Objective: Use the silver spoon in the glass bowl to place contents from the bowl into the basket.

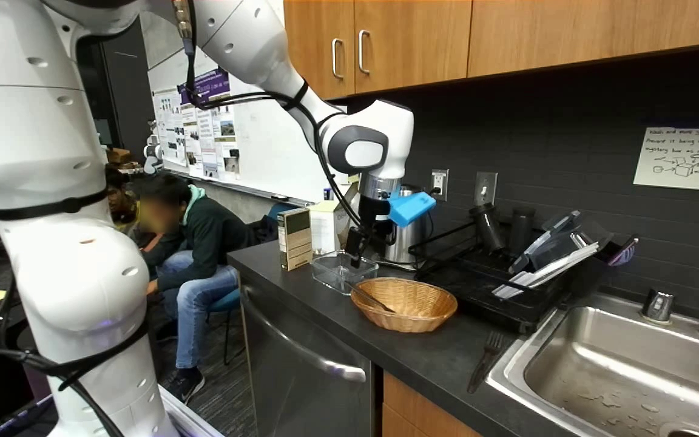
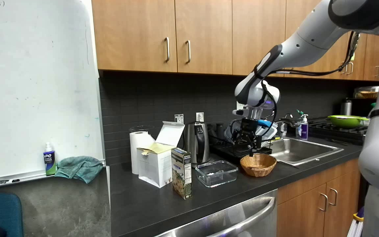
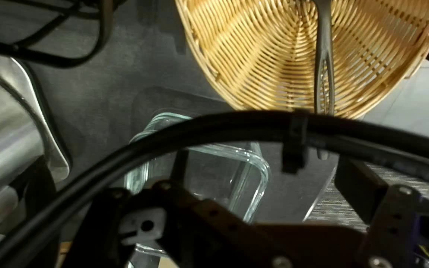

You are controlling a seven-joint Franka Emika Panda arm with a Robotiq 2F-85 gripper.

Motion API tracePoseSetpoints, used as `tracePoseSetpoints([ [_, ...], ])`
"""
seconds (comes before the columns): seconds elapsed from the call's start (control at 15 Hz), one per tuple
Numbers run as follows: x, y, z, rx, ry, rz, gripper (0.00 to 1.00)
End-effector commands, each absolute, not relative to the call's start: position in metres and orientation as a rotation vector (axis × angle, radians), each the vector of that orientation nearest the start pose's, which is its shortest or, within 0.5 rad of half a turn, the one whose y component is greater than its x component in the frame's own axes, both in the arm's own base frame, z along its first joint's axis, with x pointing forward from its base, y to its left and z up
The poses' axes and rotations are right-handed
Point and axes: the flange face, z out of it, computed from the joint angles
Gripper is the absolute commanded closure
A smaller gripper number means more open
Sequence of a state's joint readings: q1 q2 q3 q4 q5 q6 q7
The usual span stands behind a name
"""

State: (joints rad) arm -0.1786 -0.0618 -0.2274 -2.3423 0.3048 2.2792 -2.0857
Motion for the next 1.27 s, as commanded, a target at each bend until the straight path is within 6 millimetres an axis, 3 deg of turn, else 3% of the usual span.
tracePoseSetpoints([
  [0.0, 0.461, -0.174, 0.374, -2.376, -1.964, -0.329, 0.0],
  [1.0, 0.459, -0.126, 0.4, -2.779, -1.526, -0.177, 0.0],
  [1.2, 0.465, -0.129, 0.395, -2.762, -1.523, -0.178, 0.0],
])
